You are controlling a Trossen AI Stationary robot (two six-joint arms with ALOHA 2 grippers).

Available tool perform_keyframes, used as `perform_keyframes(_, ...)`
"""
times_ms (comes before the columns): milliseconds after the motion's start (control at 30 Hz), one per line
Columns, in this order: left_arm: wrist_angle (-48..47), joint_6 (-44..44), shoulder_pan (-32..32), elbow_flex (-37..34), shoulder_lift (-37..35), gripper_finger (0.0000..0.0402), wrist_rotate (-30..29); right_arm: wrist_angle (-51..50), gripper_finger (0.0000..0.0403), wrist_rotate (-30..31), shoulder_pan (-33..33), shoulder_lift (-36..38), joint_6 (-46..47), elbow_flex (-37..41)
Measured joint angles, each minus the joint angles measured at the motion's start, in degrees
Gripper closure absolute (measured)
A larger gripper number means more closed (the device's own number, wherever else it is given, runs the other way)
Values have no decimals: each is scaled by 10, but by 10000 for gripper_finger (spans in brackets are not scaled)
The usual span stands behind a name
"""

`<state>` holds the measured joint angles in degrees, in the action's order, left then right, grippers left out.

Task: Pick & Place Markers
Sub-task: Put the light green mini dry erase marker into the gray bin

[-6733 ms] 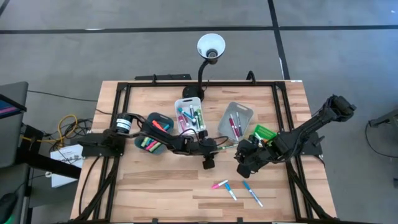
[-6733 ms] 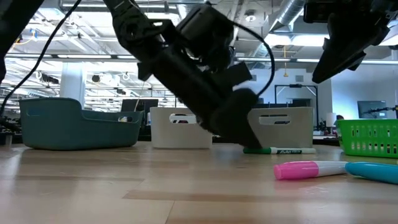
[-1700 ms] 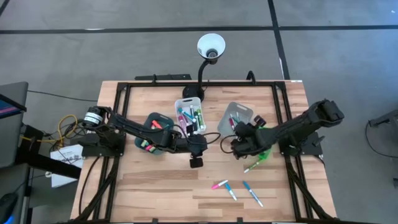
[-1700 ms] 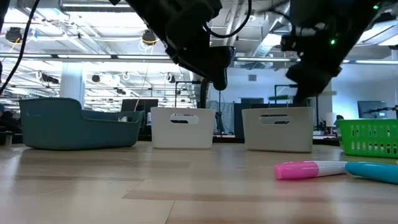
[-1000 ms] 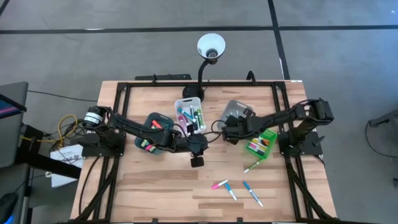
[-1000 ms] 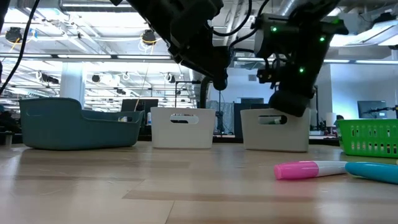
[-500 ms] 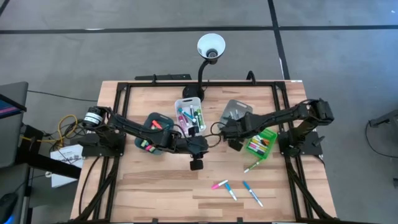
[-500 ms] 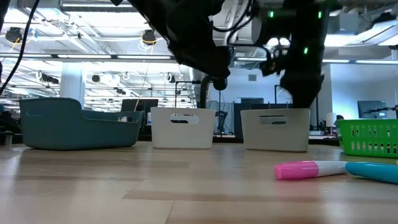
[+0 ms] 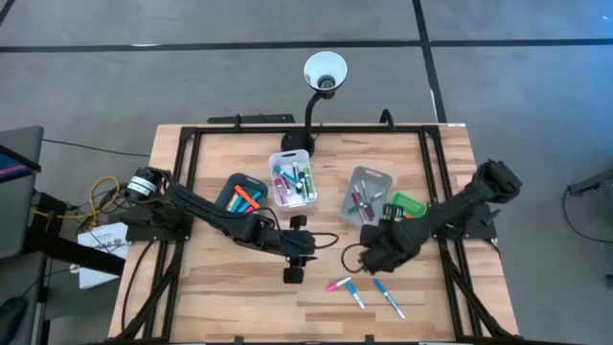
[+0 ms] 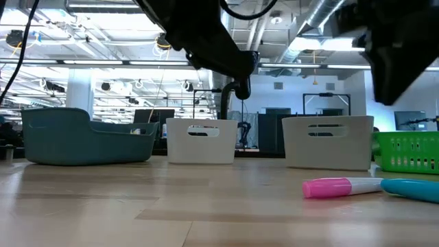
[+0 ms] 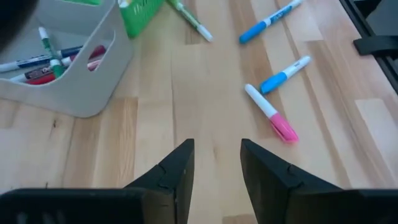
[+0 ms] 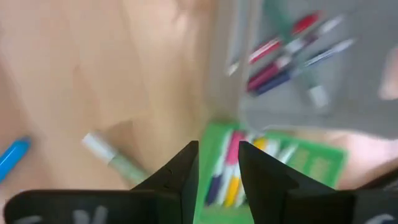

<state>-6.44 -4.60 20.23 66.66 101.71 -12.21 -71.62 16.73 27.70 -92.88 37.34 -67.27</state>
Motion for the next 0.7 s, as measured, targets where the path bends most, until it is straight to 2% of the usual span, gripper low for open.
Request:
perform_keyframes(67, 10, -2, -2, -9, 0, 275, 0, -7, 302, 45, 25, 0, 33, -5)
perform_keyframes(133, 11, -11, -6, -17, 0, 275, -1, -16, 303, 54, 49, 0, 70, -18)
perform_keyframes(300, 15, -21, -17, -40, 0, 275, -2, -3, 301, 14, 114, 0, 127, -36)
perform_keyframes(467, 23, -27, -28, -57, 0, 275, -2, 86, 300, -1, 174, -1, 131, -1)
perform_keyframes(700, 30, -43, -31, -62, 0, 275, -2, 181, 300, -19, 190, -2, 172, 75)
